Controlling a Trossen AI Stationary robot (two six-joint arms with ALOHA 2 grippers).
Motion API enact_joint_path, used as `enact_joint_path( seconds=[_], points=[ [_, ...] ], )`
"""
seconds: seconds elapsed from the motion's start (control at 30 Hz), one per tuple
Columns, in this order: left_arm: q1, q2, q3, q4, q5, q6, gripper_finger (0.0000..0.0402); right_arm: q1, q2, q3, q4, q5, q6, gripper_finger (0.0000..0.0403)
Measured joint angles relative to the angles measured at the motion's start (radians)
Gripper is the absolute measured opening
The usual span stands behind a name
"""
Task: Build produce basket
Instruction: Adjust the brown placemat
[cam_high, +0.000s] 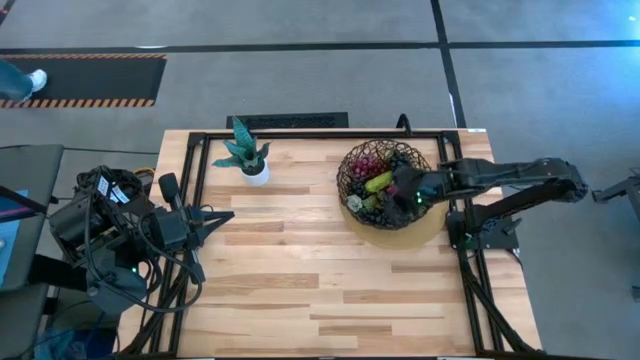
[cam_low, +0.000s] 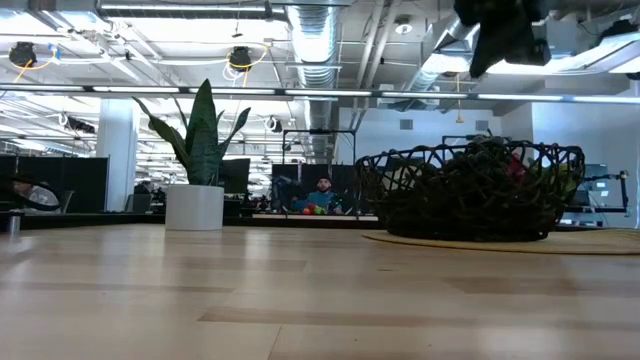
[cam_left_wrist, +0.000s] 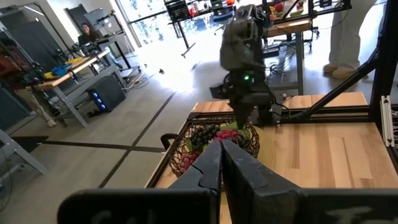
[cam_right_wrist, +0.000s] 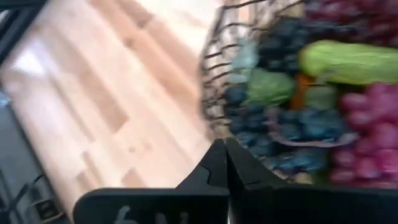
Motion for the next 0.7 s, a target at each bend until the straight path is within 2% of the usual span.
enact_joint_path(
  seconds=[0.17,0.27,0.47,0.57,0.7],
  points=[
    [0.000,0.000,0.000,0.000,0.000,0.001,0.0000,0.141,0.023,0.004,-0.023,0.044,0.113,0.0001],
    [0.000,0.000,0.000,0.000,0.000,0.013,0.0000,0.223,0.049,0.004,-0.138,0.077,0.242,0.0001],
    [0.000,0.000,0.000,0.000,0.002,0.027,0.0000,0.361,0.120,0.001,-0.398,0.075,0.545,0.0001],
    [0.000,0.000,0.000,0.000,0.002,0.027,0.0000,0.413,0.154,-0.001,-0.415,0.075,0.638,0.0000],
    [0.000,0.000,0.000,0.000,0.017,0.050,0.0000,0.463,0.161,-0.081,-0.332,0.074,0.737,0.0000]
  ],
)
